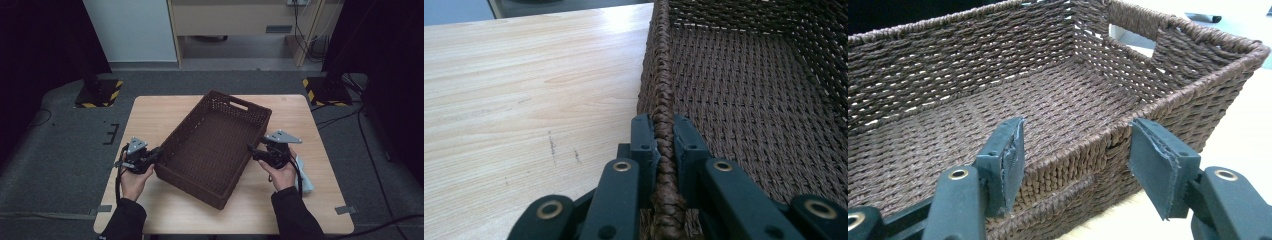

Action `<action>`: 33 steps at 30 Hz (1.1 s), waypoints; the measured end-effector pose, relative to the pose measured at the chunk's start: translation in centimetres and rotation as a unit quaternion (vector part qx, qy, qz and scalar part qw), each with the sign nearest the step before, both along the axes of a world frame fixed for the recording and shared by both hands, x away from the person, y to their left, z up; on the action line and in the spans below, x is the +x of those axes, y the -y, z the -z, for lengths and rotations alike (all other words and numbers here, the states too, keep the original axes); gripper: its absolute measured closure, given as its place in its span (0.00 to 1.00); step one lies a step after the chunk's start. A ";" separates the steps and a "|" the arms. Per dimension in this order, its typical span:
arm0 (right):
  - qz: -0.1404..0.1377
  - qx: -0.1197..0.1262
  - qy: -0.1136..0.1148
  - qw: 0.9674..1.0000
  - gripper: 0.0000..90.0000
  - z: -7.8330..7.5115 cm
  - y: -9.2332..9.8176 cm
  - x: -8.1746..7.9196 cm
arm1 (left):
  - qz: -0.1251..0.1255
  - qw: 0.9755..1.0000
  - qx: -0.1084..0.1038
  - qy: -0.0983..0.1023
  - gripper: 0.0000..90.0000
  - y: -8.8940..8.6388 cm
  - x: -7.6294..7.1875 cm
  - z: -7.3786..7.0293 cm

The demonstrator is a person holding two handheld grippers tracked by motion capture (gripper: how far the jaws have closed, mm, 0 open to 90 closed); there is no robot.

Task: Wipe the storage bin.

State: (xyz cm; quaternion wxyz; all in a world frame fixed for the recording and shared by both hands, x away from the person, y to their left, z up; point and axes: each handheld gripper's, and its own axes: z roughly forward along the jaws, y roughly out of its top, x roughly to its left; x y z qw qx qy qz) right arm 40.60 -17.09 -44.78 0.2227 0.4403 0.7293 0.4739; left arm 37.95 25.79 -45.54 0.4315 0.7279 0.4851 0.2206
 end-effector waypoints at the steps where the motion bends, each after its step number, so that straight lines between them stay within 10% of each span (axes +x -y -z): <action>1: -0.001 0.001 -0.001 1.000 0.44 0.1 0.0 0.1 | -0.001 1.000 -0.001 0.000 0.90 0.0 0.0 0.0; 33: -0.009 0.009 -0.022 1.000 0.51 0.0 -0.3 -0.2 | -0.022 1.000 -0.001 0.022 0.77 -1.3 -0.3 -0.8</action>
